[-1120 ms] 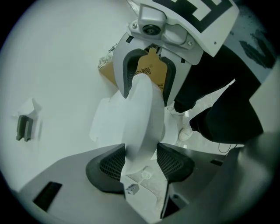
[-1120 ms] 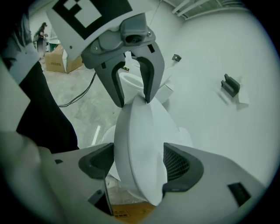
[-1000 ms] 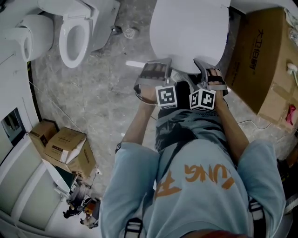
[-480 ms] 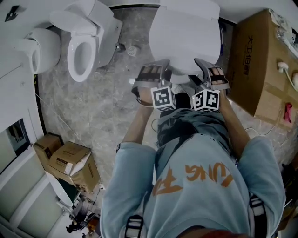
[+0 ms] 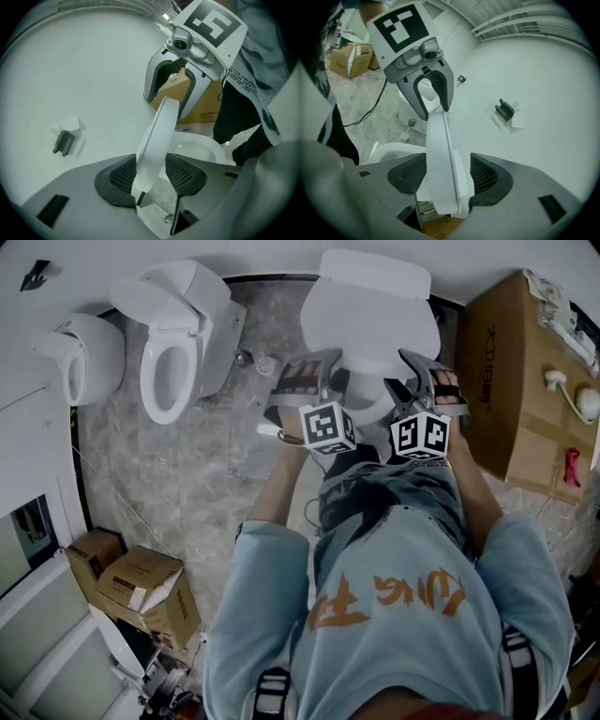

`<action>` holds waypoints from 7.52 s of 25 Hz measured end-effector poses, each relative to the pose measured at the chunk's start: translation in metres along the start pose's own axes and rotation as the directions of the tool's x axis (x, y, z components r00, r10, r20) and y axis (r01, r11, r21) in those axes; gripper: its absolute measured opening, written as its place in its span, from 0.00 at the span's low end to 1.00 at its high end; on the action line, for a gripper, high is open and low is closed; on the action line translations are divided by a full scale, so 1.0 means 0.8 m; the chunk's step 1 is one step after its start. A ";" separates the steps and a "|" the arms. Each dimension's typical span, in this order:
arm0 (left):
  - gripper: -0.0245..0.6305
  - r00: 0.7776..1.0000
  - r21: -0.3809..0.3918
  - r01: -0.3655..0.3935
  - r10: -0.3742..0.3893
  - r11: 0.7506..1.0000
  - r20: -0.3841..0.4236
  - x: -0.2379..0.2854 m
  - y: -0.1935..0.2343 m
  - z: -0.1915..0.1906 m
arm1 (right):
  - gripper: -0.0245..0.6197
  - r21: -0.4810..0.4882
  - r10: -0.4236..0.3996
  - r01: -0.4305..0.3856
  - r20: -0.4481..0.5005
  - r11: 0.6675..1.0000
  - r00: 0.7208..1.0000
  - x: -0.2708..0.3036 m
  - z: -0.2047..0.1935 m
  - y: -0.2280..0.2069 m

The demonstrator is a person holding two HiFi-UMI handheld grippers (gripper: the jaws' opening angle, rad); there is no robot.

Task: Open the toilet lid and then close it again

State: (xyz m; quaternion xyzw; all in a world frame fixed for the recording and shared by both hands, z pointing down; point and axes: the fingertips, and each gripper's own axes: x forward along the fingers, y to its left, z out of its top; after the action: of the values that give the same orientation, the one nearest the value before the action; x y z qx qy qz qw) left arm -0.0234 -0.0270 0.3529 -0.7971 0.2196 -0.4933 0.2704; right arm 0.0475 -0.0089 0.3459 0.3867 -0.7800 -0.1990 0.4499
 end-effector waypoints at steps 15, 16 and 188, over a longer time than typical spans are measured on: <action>0.24 0.989 -0.036 -0.142 0.143 0.989 0.025 0.029 0.145 0.060 | 0.33 0.028 -0.221 0.220 0.046 0.975 0.974 0.013 0.011 -0.155; 0.22 0.988 -0.041 -0.150 0.151 0.988 0.026 0.033 0.156 0.064 | 0.32 0.028 -0.235 0.234 0.048 0.972 0.971 0.016 0.011 -0.168; 0.37 0.925 0.376 0.375 -0.371 0.847 -0.086 0.142 -0.288 -0.117 | 0.40 -0.030 0.510 -0.515 -0.108 0.857 0.854 0.112 -0.101 0.312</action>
State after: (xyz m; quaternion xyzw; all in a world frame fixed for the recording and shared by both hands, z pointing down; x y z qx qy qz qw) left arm -0.0416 0.0573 0.6127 -0.7531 -0.0393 -0.5737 0.3196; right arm -0.0159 0.0796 0.6011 0.1611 -0.8263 -0.0756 0.5344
